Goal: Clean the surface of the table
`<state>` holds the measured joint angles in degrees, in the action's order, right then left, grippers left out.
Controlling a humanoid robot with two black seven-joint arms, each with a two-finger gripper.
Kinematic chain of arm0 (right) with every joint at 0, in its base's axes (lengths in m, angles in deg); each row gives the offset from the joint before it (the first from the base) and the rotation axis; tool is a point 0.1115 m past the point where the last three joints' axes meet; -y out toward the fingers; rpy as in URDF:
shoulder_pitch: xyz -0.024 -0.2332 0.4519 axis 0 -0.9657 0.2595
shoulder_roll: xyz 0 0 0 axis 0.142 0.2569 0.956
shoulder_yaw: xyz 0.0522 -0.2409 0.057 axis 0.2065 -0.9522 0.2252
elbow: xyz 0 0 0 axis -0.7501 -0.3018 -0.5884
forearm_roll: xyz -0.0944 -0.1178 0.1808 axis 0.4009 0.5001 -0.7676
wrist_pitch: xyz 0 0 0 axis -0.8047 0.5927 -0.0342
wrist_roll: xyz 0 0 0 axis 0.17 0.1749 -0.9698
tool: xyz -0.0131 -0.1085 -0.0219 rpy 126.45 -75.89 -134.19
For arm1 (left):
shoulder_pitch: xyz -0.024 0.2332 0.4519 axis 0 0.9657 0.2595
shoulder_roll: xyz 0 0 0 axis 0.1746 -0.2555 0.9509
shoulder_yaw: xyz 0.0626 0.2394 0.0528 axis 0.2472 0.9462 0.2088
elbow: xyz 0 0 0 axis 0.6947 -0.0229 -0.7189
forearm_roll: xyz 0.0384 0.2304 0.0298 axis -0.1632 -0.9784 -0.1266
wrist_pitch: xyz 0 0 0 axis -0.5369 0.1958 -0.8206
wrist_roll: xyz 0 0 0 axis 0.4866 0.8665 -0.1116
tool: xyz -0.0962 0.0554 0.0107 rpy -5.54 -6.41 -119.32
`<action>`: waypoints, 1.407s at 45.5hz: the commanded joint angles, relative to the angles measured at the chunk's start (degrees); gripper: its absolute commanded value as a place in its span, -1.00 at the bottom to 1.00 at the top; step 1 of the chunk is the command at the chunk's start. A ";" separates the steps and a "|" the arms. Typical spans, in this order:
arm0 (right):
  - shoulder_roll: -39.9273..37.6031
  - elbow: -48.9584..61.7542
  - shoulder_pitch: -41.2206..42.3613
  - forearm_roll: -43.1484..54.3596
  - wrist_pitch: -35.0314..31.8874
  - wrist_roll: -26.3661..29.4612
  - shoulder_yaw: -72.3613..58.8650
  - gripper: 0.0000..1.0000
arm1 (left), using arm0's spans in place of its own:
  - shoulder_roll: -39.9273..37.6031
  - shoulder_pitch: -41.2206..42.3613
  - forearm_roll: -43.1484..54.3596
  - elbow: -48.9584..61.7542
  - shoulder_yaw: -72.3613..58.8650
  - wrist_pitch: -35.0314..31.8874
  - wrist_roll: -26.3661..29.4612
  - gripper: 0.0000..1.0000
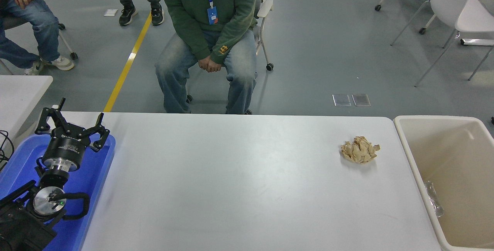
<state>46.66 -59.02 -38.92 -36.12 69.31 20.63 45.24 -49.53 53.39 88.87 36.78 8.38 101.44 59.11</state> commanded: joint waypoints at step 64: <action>-12.20 -32.17 7.36 -10.15 -1.10 -0.58 12.99 1.00 | 0.00 0.01 0.02 0.00 0.00 0.00 0.00 1.00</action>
<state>37.79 -80.86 -31.52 -45.73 68.37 20.14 52.40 -49.53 53.41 88.89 36.77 8.38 101.44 59.11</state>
